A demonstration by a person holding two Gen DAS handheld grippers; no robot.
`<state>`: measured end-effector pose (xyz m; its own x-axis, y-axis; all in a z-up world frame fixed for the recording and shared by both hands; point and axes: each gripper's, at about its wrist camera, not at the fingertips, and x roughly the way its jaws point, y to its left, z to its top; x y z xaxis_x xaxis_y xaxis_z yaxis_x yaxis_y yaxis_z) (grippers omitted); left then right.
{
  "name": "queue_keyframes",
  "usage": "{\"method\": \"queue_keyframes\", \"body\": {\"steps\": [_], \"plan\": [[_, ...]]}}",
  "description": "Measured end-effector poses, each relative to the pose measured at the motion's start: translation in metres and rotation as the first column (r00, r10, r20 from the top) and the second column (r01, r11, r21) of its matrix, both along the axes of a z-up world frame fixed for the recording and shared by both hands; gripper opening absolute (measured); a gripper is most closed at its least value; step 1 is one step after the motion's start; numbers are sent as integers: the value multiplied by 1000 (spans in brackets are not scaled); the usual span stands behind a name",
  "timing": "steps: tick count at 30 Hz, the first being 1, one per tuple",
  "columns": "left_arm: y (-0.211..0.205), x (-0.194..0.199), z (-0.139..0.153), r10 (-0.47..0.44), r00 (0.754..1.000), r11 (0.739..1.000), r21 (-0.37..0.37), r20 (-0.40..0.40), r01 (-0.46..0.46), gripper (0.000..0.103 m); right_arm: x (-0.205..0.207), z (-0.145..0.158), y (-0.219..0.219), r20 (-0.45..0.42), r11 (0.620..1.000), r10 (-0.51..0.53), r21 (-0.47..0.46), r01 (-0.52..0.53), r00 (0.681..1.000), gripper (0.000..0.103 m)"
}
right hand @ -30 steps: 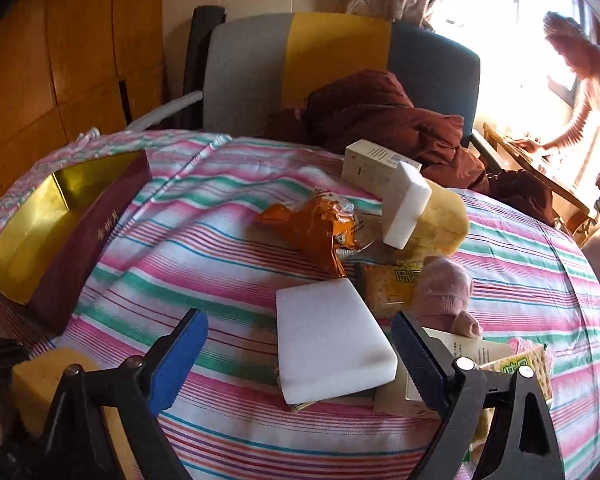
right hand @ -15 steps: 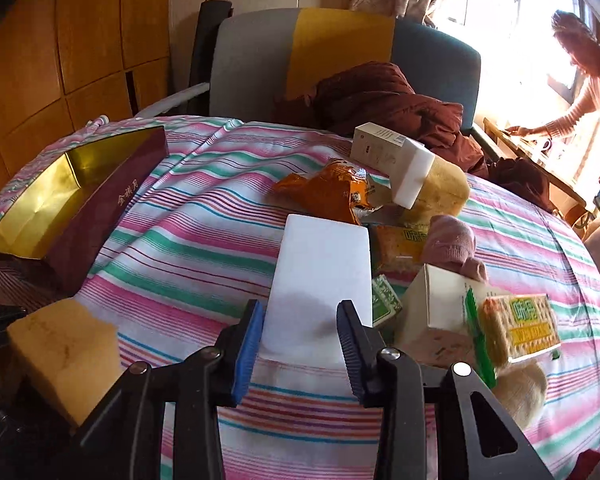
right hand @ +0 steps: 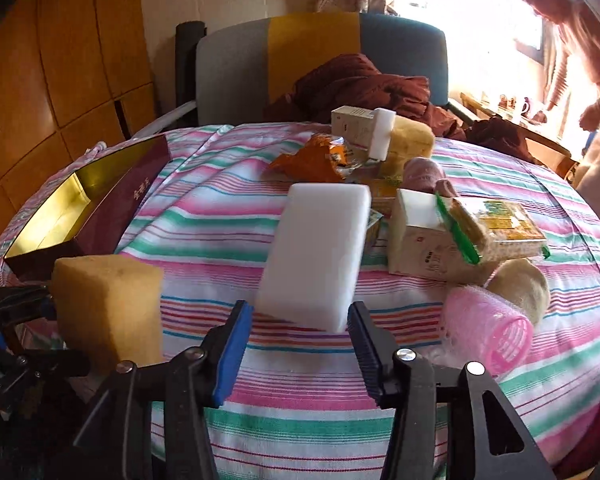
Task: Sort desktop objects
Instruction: 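Carry the yellow sponge and white block toward the gold tray with both tools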
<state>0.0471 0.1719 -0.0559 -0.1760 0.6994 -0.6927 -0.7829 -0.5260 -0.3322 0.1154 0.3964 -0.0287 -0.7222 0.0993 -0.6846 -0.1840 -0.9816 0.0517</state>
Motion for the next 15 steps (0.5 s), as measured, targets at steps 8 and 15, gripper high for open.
{"method": "queue_keyframes", "body": {"steps": [8, 15], "plan": [[4, -3, 10, 22, 1000, 1000, 5, -11, -22, 65, -13, -1, -4, -71, 995, -87, 45, 90, 994, 74], [15, -8, 19, 43, 999, 999, -12, 3, -43, 68, -28, -17, -12, -52, 991, -95, 93, 100, 994, 78]]}}
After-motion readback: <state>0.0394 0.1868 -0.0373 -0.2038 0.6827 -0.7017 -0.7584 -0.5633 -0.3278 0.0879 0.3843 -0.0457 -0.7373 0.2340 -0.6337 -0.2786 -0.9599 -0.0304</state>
